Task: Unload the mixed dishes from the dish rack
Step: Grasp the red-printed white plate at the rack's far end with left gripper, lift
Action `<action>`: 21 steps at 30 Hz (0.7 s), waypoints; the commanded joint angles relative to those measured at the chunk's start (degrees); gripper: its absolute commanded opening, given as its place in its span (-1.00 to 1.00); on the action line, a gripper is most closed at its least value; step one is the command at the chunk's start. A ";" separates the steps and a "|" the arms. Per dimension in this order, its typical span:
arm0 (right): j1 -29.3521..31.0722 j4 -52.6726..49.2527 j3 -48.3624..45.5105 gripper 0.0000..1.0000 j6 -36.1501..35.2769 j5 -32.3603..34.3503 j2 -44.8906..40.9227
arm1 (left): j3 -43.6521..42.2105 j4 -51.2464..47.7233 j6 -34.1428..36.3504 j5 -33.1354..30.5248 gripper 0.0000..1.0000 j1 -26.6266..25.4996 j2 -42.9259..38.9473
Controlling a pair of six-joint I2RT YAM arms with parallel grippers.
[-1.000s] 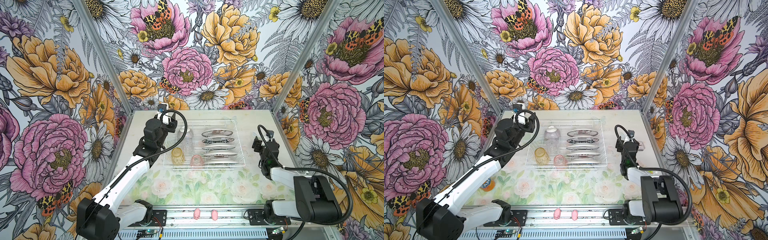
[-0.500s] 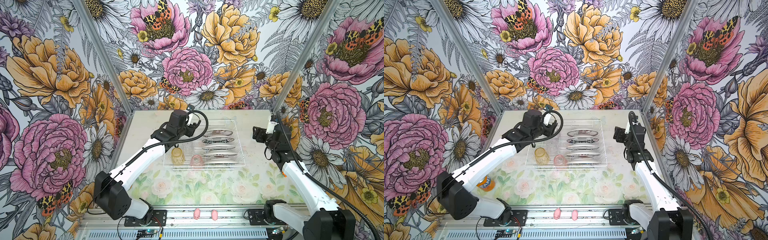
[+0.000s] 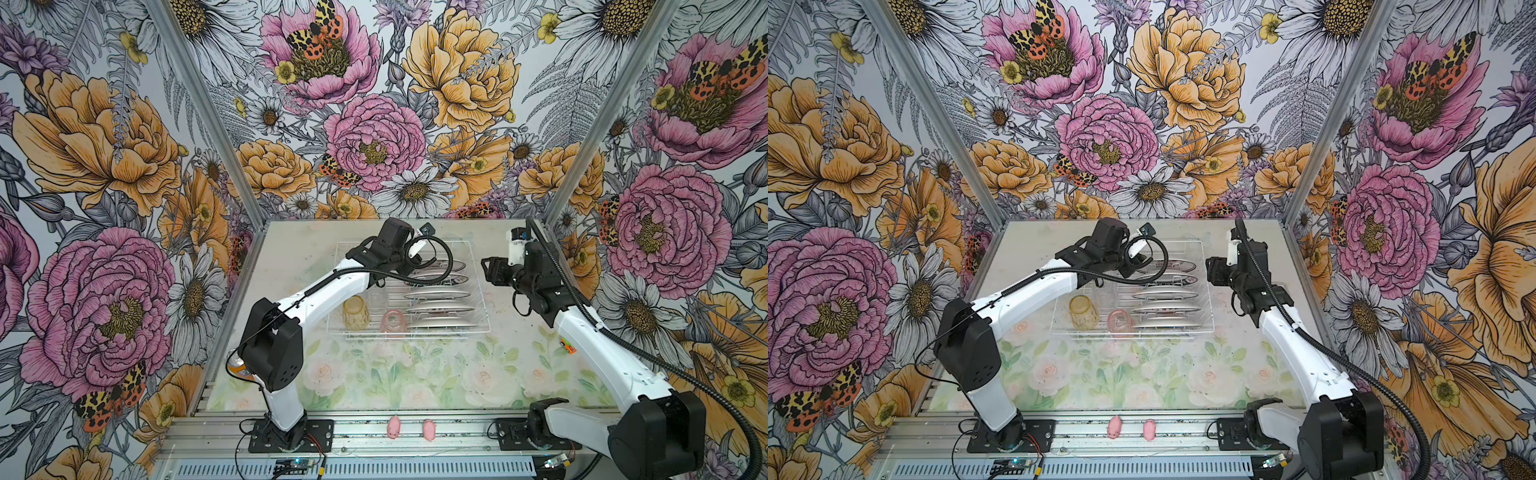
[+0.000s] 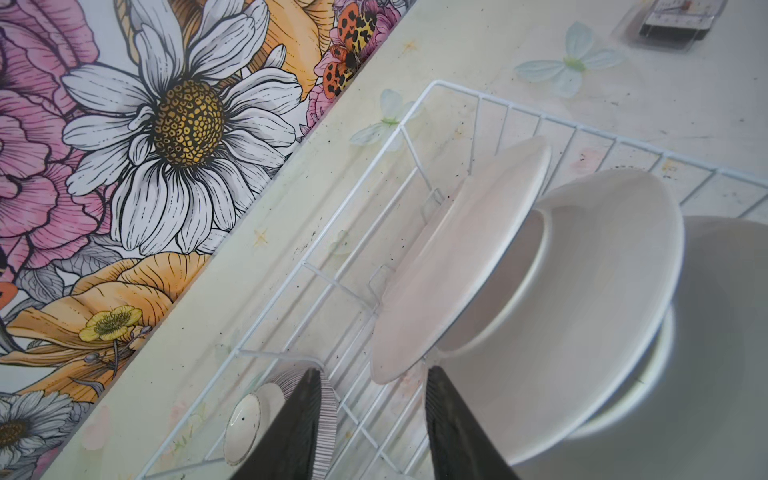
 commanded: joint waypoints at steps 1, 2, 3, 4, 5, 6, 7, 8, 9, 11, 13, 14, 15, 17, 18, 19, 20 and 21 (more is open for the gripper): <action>0.32 -0.46 1.79 0.28 -0.44 -0.52 -0.42 | -0.49 3.44 5.00 4.33 -0.11 -0.41 -1.16; 0.34 -0.45 1.70 0.28 -0.42 -0.57 -0.57 | -0.65 3.53 5.45 5.48 -0.10 -0.35 -1.38; 0.36 -0.47 1.59 0.28 -0.41 -0.54 -0.68 | -0.54 3.47 5.78 6.38 -0.09 -0.41 -1.47; 0.37 -0.46 1.60 0.28 -0.55 -0.59 -0.70 | -0.47 3.48 6.08 7.18 -0.08 -0.41 -1.53; 0.35 -0.42 1.47 0.28 -0.58 -0.58 -0.79 | -0.36 3.37 6.48 7.83 -0.07 -0.48 -1.54; 0.37 -0.49 1.52 0.28 -0.62 -0.62 -0.78 | -0.19 3.20 6.87 8.49 -0.06 -0.66 -1.39; 0.36 -0.47 1.45 0.28 -0.66 -0.68 -0.77 | 0.14 2.88 7.20 8.83 -0.06 -0.76 -1.25; 0.36 -0.43 1.46 0.28 -0.64 -0.67 -0.88 | 0.58 2.40 7.54 9.14 -0.06 -0.96 -0.91; 0.34 -0.49 1.53 0.28 -0.67 -0.67 -1.03 | 1.17 2.08 7.90 9.16 -0.06 -1.02 -0.46; 0.30 -0.50 1.60 0.28 -0.78 -0.75 -1.29 | 2.37 1.06 8.63 9.27 -0.07 -1.20 0.50; 0.37 -0.50 1.55 0.28 -0.86 -0.67 -1.63 | 3.28 0.55 9.21 9.15 -0.06 -1.44 1.52; 0.36 -0.48 1.54 0.28 -0.95 -0.54 -1.80 | 3.84 0.45 9.60 9.06 -0.07 -1.55 1.97; 0.37 -0.48 1.60 0.28 -0.96 -0.41 -1.94 | 4.19 0.30 9.94 8.99 -0.07 -1.68 2.40; 0.37 -0.45 1.55 0.28 -1.10 -0.31 -2.26 | 5.33 -0.20 10.56 8.64 -0.06 -1.73 2.86; 0.36 -0.45 1.60 0.28 -1.21 -0.32 -2.40 | 5.90 -0.51 10.87 8.62 -0.07 -1.85 4.45; 0.37 -0.44 1.63 0.28 -1.27 -0.23 -2.52 | 6.64 -0.97 11.18 8.65 -0.07 -1.82 5.49; 0.37 -0.45 1.62 0.28 -1.33 -0.18 -2.60 | 7.31 -1.53 11.53 8.79 -0.07 -1.84 6.08; 0.37 -0.50 1.68 0.28 -1.38 -0.06 -2.62 | 7.88 -1.96 11.72 8.92 -0.07 -1.92 6.59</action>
